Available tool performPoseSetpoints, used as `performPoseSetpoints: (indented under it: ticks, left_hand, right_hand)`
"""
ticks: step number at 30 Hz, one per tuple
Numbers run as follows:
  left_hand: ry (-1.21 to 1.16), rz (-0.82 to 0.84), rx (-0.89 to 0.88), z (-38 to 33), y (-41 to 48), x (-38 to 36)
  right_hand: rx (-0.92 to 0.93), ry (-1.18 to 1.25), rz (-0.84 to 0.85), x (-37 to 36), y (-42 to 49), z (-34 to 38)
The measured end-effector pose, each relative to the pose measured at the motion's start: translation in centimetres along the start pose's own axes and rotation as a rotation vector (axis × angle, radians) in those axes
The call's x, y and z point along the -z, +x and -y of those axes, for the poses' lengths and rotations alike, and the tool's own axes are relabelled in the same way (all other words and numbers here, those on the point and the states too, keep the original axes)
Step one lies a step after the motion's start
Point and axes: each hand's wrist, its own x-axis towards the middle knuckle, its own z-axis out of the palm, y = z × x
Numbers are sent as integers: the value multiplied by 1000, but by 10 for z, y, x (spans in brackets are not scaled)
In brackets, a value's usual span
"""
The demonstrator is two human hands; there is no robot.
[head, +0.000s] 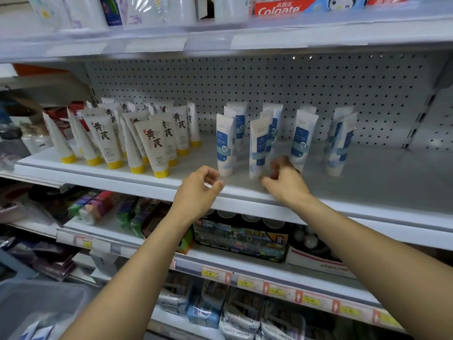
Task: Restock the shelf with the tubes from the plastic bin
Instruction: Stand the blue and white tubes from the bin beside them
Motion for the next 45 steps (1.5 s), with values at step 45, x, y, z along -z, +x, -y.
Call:
performPoseSetpoints:
  ticks: [45]
  left_hand:
    - [-30, 52, 1112, 635, -223, 308]
  right_hand:
    - [-88, -120, 1296, -694, -205, 260]
